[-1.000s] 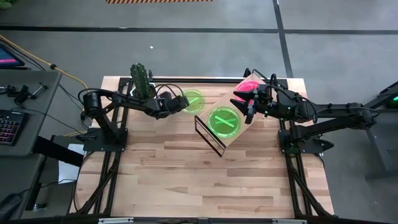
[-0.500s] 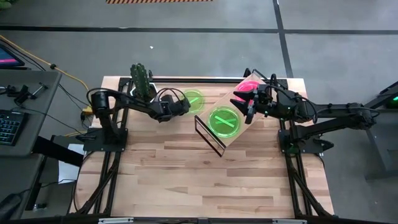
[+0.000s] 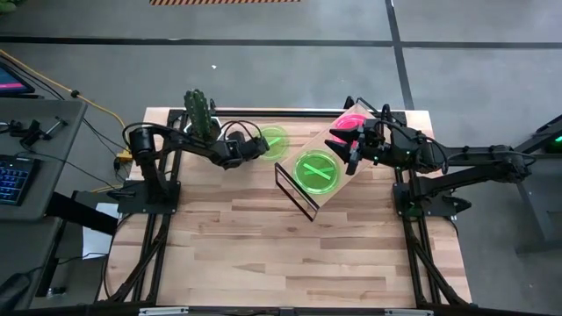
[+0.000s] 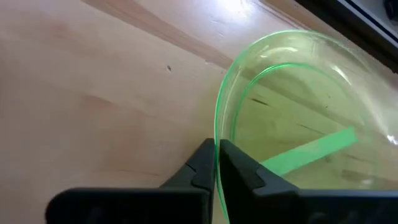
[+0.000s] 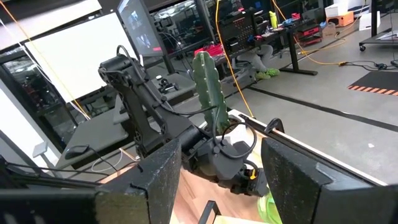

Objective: Place and stack plates onto a shelf
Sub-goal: Stack the green plate on the top of the green plates

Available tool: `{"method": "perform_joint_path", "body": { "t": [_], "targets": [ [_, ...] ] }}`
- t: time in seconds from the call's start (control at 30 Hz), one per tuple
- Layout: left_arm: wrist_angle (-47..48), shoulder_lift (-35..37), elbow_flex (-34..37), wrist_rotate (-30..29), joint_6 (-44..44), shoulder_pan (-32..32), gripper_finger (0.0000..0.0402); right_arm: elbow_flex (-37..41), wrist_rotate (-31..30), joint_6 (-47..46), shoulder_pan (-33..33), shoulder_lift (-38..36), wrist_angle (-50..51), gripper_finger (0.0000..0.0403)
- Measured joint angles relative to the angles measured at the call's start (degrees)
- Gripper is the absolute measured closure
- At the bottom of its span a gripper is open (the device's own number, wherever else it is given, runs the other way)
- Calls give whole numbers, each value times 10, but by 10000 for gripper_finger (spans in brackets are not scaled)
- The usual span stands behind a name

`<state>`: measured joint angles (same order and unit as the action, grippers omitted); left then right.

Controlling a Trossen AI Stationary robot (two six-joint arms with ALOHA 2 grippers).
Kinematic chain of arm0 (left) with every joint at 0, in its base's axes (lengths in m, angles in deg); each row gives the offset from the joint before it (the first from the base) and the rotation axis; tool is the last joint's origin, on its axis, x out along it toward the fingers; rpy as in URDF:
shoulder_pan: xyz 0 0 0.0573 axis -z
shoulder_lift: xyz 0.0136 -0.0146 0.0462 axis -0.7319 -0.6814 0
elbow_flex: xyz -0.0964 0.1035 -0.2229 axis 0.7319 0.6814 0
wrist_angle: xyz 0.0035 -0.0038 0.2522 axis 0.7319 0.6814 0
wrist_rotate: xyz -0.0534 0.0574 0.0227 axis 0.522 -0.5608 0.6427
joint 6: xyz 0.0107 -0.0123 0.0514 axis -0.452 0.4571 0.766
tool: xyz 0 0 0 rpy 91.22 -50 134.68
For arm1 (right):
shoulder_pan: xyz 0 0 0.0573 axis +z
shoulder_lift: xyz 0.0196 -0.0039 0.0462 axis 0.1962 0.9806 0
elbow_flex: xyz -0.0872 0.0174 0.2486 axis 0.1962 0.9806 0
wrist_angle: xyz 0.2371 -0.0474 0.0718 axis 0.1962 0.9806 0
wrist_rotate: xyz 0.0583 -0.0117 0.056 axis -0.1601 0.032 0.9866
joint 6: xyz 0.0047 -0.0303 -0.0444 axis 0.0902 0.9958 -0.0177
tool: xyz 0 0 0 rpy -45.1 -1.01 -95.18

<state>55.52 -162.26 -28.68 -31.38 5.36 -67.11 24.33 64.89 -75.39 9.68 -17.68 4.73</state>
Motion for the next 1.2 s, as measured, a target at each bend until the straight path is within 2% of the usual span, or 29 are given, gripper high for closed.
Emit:
{"method": "perform_joint_path", "body": {
  "t": [0.1,0.23,0.43,0.57,0.73,0.9,1.03,1.2],
  "targets": [
    [-6,6,1,16,4,-4,398,0,0,0,0,0,0,199],
    [-5,44,3,22,51,-6,400,0,0,0,0,0,0,199],
    [-19,143,2,-36,118,-20,401,0,0,0,0,0,-7,199],
    [-62,206,1,-53,175,-36,401,0,0,0,0,0,-56,199],
    [-102,257,-20,-44,258,-35,401,0,0,5,0,0,-138,199],
    [-98,257,-70,-37,317,4,401,0,0,23,0,0,-172,199],
    [-96,240,-99,-31,327,39,401,0,0,24,0,0,-172,199],
    [-88,205,-166,-5,397,90,401,0,0,25,0,-3,-198,199]
  ]
}}
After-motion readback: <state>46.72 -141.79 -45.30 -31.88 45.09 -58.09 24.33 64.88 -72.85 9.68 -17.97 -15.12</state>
